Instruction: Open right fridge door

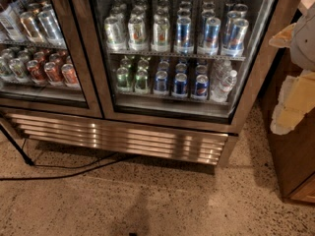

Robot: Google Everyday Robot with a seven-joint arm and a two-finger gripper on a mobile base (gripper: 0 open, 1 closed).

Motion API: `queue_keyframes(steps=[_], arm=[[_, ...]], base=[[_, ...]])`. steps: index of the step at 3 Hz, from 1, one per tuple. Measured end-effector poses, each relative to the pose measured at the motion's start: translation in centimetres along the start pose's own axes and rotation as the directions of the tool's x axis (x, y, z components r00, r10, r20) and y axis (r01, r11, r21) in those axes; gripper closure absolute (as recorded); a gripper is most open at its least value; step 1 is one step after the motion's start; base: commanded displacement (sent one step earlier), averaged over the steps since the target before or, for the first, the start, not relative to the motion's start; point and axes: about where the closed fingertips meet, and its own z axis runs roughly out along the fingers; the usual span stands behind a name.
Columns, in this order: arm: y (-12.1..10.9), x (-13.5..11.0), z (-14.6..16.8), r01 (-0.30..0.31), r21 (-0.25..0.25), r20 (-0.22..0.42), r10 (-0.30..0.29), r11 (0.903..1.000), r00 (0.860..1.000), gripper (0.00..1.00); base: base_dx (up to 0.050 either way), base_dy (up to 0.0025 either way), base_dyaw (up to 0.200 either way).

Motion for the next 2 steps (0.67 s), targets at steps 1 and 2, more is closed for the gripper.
queue_keyframes(steps=[1, 2], arm=[[1.0, 3.7, 0.0, -0.009, 0.086, 0.044, 0.006, 0.9962, 0.999, 0.00], [4.6, 8.7, 3.5, -0.143, 0.092, 0.151, 0.128, 0.9854, 0.980, 0.00]], base=[[0.000, 0.00000, 0.000], [0.000, 0.00000, 0.000]])
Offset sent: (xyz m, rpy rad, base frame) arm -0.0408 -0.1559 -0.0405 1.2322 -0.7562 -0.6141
